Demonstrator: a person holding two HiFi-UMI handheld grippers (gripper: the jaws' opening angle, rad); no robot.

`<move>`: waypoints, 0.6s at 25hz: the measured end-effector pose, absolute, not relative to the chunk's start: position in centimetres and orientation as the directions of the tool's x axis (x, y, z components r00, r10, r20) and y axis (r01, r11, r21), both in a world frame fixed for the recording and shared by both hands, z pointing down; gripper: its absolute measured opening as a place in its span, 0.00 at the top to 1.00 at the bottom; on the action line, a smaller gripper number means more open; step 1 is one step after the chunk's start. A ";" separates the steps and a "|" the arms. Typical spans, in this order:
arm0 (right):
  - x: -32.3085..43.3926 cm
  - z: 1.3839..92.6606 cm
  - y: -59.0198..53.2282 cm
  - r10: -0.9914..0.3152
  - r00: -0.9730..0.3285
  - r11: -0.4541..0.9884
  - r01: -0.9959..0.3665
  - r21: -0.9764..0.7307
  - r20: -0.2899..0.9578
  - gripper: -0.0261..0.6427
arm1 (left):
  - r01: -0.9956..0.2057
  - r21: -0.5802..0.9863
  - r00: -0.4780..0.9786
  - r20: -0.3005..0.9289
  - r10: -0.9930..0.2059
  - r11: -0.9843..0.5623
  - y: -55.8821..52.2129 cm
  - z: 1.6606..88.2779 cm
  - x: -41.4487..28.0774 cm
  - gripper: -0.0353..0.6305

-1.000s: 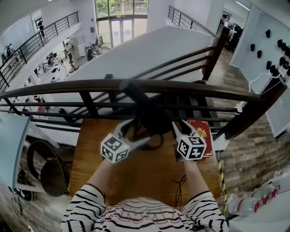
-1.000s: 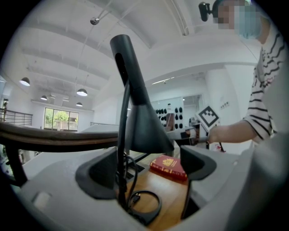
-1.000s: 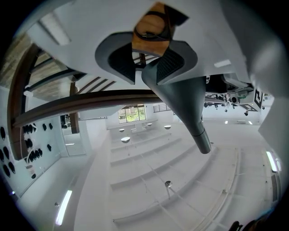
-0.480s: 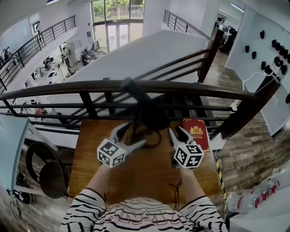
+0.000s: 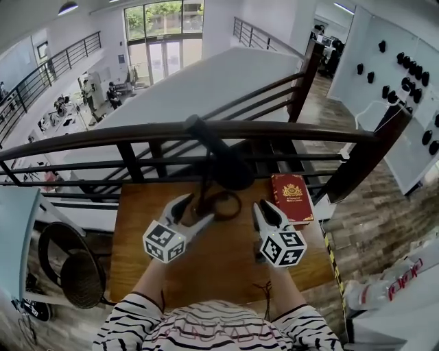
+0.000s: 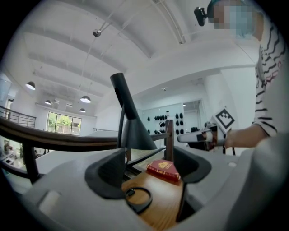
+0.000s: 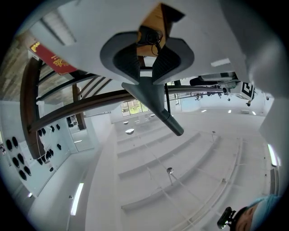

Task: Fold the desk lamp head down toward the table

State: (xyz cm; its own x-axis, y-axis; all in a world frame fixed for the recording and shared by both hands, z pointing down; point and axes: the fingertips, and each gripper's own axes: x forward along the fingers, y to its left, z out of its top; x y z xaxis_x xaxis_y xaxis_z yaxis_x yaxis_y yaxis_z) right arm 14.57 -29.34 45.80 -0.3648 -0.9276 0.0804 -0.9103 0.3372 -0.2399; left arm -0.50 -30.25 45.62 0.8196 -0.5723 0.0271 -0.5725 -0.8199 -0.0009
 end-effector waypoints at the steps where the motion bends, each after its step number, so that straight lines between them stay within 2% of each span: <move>1: 14.3 45.7 -28.8 -0.930 -0.360 0.334 -0.911 -0.241 0.075 0.85 | -0.574 -0.002 0.818 0.022 -0.574 -0.819 -29.9 45.6 -0.8 0.47; 5: 13.2 45.7 -26.5 -0.937 -0.345 0.321 -0.913 -0.250 0.057 0.89 | -0.580 -0.001 0.815 -0.004 -0.580 -0.815 -28.4 45.7 -2.1 0.61; 15: 9.7 46.7 -21.8 -0.947 -0.316 0.291 -0.914 -0.281 0.048 0.96 | -0.560 0.017 0.828 -0.007 -0.560 -0.828 -24.5 47.0 -5.3 0.76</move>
State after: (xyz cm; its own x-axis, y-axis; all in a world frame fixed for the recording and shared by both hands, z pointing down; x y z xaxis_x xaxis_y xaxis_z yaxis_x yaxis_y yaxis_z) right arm 9.66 -21.82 46.68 -0.3163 -0.9475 0.0476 -0.9145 0.2911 -0.2811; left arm -5.27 -24.46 46.98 0.8284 -0.5601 -0.0072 -0.5599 -0.8284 0.0174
